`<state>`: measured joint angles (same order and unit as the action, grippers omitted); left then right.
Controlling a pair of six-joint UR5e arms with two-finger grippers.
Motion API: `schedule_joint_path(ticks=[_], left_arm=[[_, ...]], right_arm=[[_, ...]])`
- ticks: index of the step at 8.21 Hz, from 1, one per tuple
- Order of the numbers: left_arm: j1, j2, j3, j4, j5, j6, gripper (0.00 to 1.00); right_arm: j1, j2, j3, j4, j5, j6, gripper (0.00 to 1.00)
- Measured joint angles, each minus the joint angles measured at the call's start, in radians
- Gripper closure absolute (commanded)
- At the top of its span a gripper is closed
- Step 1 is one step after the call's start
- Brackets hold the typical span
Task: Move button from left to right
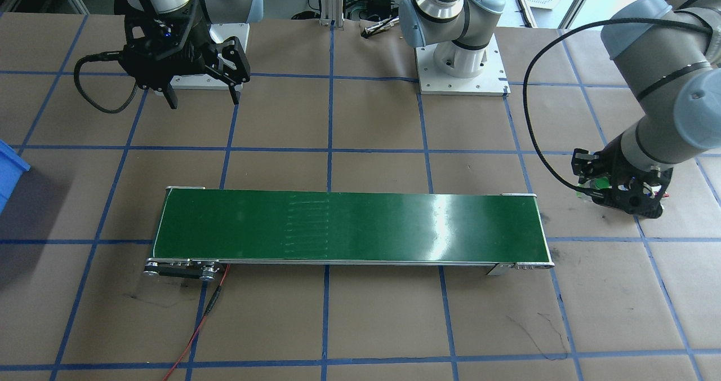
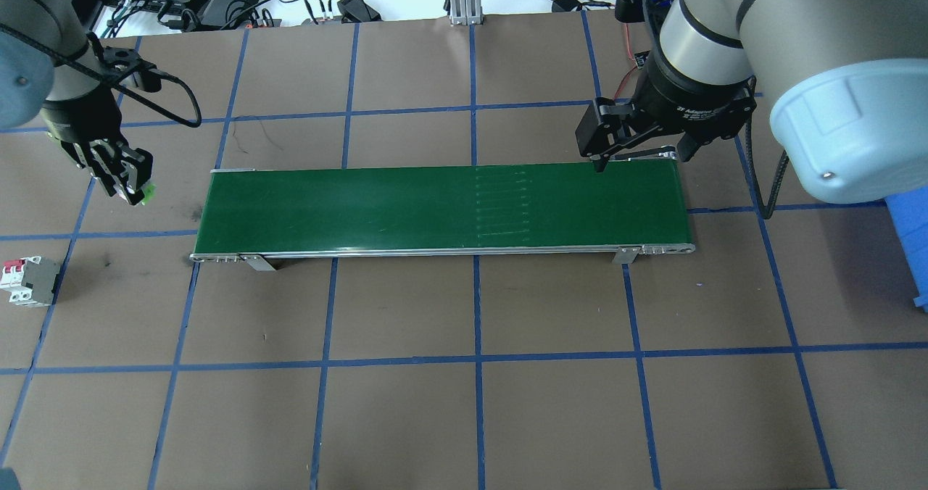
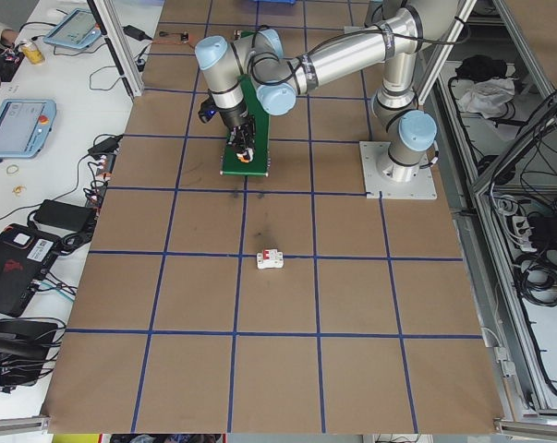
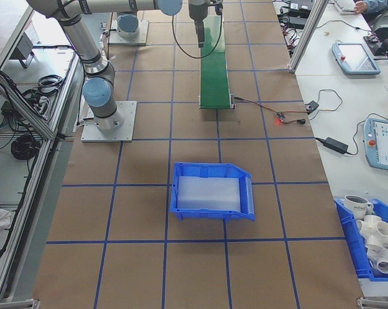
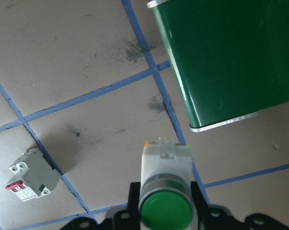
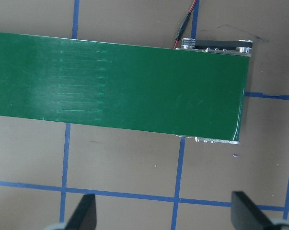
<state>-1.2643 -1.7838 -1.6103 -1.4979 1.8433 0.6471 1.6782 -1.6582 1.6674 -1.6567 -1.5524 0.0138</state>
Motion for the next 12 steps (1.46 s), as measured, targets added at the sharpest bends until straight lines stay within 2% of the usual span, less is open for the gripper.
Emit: schedule_joint_path(ticks=[2, 4, 6, 10, 12], left_arm=[[-0.032, 0.066, -0.149, 0.071, 0.005, 0.003, 1.00], [-0.040, 0.095, -0.242, 0.108, 0.007, 0.107, 1.00], [-0.040, 0.096, -0.278, 0.146, 0.009, 0.191, 1.00], [-0.034, 0.073, -0.312, 0.329, -0.011, 0.299, 1.00], [-0.035, 0.047, -0.313, 0.379, -0.086, 0.243, 1.00]], right_arm=[[0.000, 0.000, 0.000, 0.001, 0.000, 0.000, 0.00], [0.000, 0.000, 0.000, 0.003, -0.002, 0.000, 0.00], [0.000, 0.000, 0.000, 0.003, -0.005, 0.000, 0.00], [0.001, 0.000, 0.000, 0.003, -0.006, 0.000, 0.00], [0.000, 0.000, 0.000, 0.003, -0.006, 0.000, 0.00]])
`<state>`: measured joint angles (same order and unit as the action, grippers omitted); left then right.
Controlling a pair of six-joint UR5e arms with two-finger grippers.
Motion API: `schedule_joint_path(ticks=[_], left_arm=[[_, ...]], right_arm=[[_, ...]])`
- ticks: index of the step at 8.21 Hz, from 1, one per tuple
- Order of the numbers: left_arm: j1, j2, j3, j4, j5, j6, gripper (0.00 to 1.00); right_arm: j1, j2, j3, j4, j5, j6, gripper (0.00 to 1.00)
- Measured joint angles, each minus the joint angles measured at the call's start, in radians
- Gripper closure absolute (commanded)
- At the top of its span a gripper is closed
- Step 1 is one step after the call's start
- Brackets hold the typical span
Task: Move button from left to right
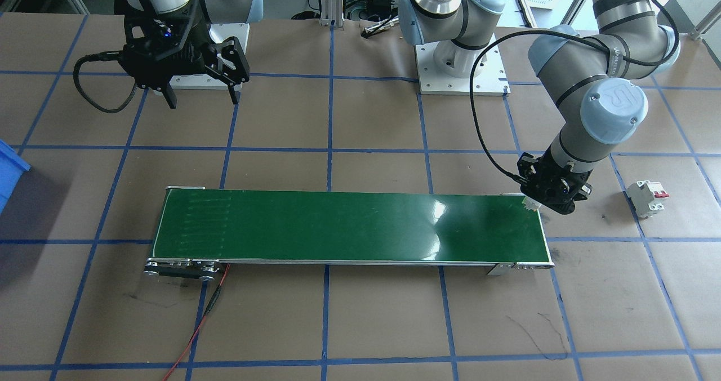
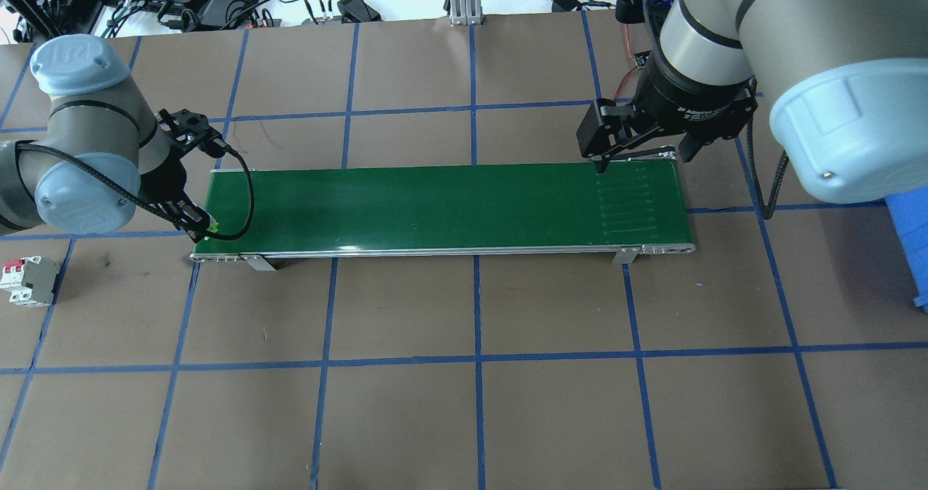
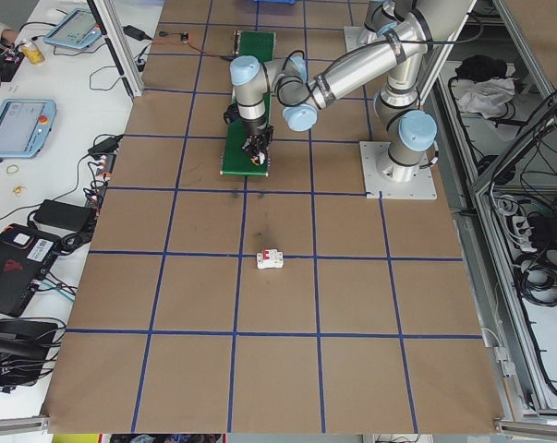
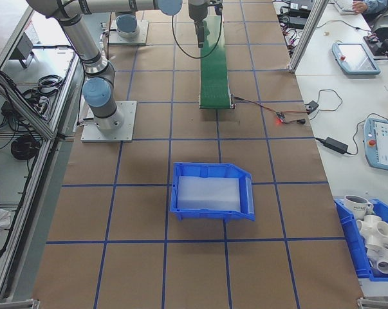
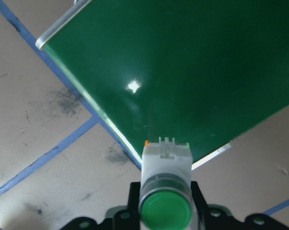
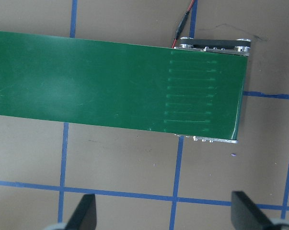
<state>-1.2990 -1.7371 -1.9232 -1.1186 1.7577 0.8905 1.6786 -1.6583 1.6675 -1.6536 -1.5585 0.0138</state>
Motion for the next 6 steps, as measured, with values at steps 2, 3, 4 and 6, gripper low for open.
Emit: schedule_joint_path(ticks=[2, 3, 4, 6], left_arm=[[-0.005, -0.036, 0.003, 0.026, -0.063, -0.165, 1.00], [-0.010, -0.043, 0.010, 0.026, -0.074, -0.255, 1.00], [-0.014, -0.046, 0.023, 0.016, -0.078, -0.349, 1.00], [-0.020, -0.047, 0.051, -0.024, -0.082, -0.513, 1.00]], right_arm=[[0.000, 0.000, 0.000, 0.000, 0.000, 0.000, 0.00], [0.000, 0.000, 0.000, 0.000, 0.000, 0.000, 0.00], [0.000, 0.000, 0.000, 0.000, 0.000, 0.000, 0.00], [0.000, 0.000, 0.000, 0.000, 0.000, 0.000, 0.00]])
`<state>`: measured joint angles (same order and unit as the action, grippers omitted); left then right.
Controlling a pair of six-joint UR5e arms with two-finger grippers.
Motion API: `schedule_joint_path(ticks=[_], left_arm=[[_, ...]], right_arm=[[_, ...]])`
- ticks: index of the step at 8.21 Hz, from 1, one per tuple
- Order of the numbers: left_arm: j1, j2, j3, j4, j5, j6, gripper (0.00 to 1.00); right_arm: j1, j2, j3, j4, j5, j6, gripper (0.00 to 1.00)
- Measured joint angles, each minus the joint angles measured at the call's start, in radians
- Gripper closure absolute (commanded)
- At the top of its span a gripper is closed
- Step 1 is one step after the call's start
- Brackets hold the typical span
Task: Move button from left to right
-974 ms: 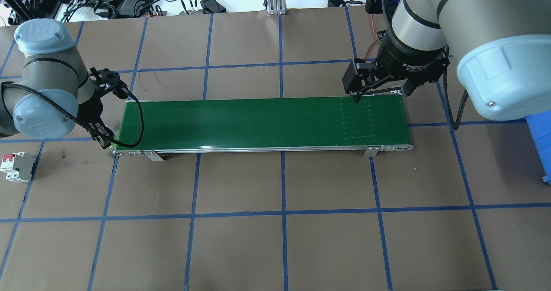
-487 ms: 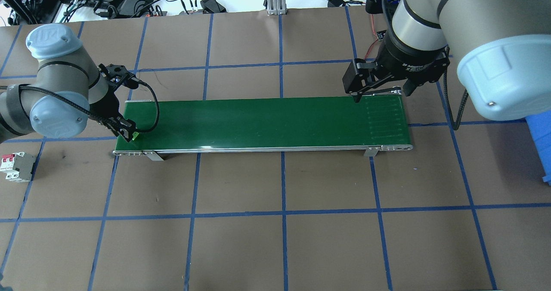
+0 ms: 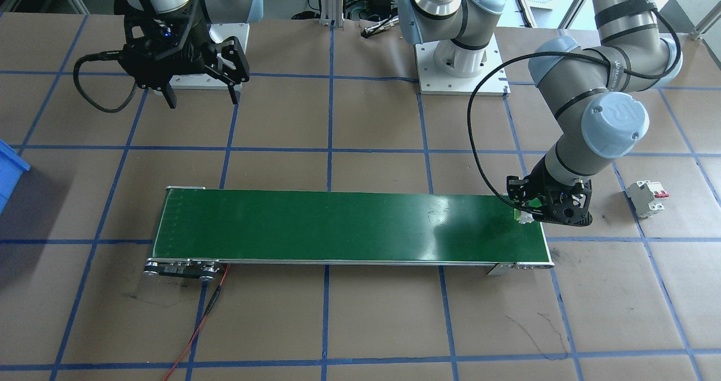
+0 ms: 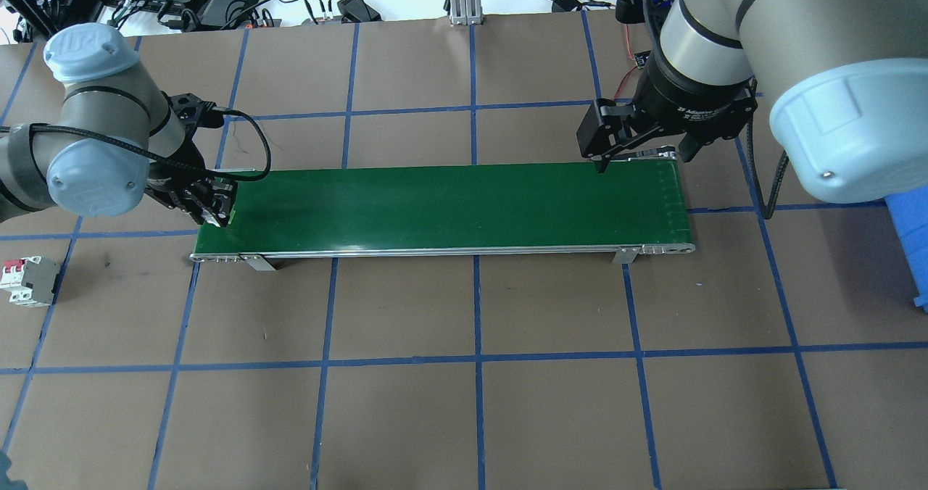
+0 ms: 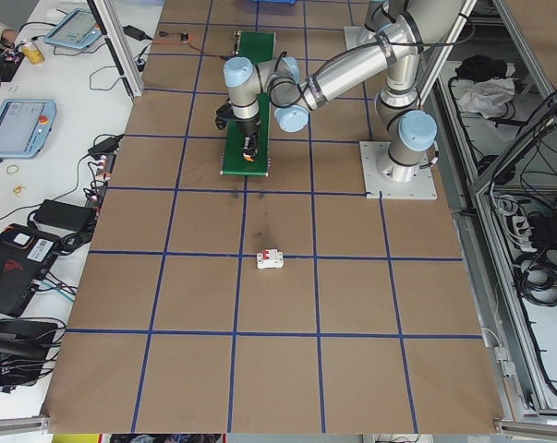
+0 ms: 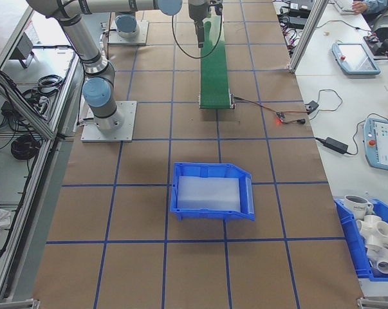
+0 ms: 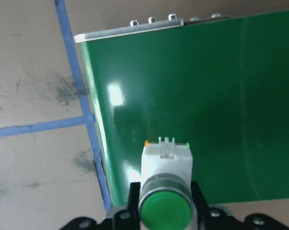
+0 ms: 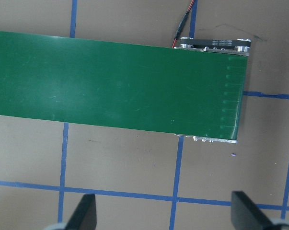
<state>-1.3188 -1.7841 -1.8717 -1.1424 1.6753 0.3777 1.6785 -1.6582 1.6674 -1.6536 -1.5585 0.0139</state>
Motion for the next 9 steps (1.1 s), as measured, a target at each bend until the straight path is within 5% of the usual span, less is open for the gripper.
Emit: schedule_joint_path(ticks=[6, 8, 9], left_arm=[[-0.026, -0.024, 0.011, -0.009, -0.047, -0.209, 0.96], [-0.032, -0.033, 0.011, -0.004, -0.048, -0.219, 0.00], [-0.044, -0.034, 0.011, -0.006, -0.048, -0.221, 0.00]], right_arm=[[0.000, 0.000, 0.000, 0.005, 0.000, 0.000, 0.00], [0.000, 0.000, 0.000, 0.005, 0.000, 0.000, 0.00], [0.000, 0.000, 0.000, 0.005, 0.000, 0.000, 0.00]])
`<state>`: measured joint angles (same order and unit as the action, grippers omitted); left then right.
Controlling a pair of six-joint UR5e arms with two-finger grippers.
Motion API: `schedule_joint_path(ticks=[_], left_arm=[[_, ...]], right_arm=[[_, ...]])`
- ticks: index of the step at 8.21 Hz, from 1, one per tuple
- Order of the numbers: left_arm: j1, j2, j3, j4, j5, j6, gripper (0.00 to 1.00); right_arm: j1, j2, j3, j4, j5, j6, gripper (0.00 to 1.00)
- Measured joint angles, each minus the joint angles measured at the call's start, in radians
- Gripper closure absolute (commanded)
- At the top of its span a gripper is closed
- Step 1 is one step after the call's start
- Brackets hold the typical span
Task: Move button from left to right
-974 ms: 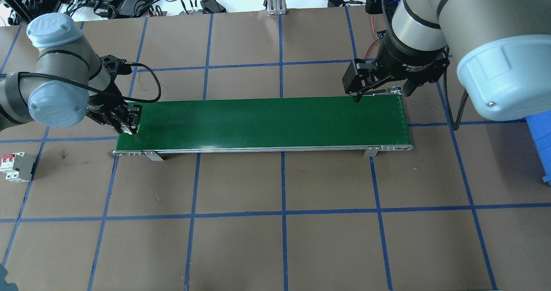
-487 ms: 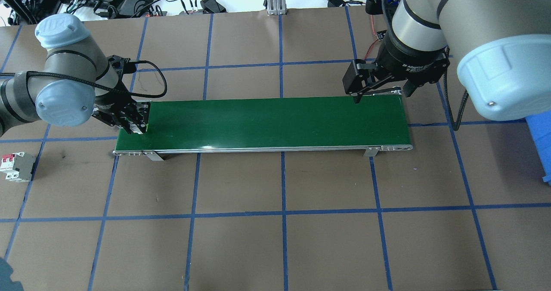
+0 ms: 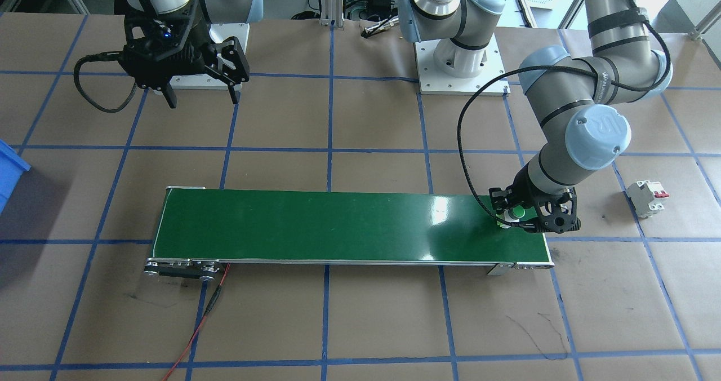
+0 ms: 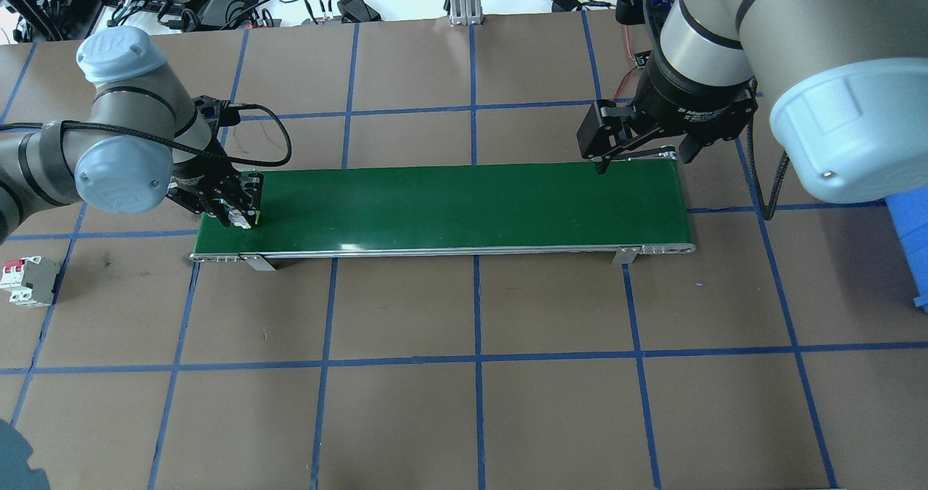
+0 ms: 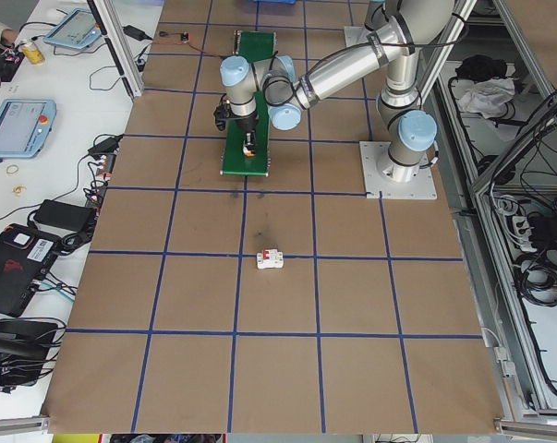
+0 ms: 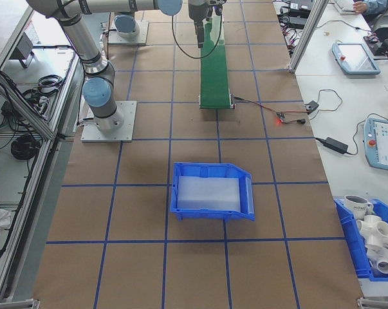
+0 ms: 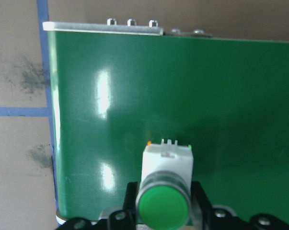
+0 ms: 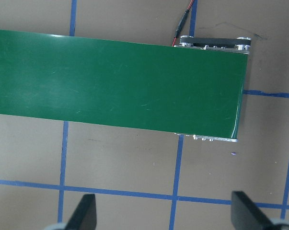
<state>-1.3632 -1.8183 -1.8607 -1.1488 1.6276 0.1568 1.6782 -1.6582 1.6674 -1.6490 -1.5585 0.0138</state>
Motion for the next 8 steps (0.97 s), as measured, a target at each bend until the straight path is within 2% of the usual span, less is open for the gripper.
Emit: schedule_joint_path(ticks=[5, 8], left_arm=[[-0.042, 0.049, 0.026, -0.020, 0.007, -0.064, 0.00], [-0.054, 0.122, 0.172, -0.275, 0.009, -0.079, 0.00]], right_arm=[[0.001, 0.000, 0.000, 0.000, 0.000, 0.000, 0.00], [0.002, 0.003, 0.000, -0.002, -0.001, -0.029, 0.00]])
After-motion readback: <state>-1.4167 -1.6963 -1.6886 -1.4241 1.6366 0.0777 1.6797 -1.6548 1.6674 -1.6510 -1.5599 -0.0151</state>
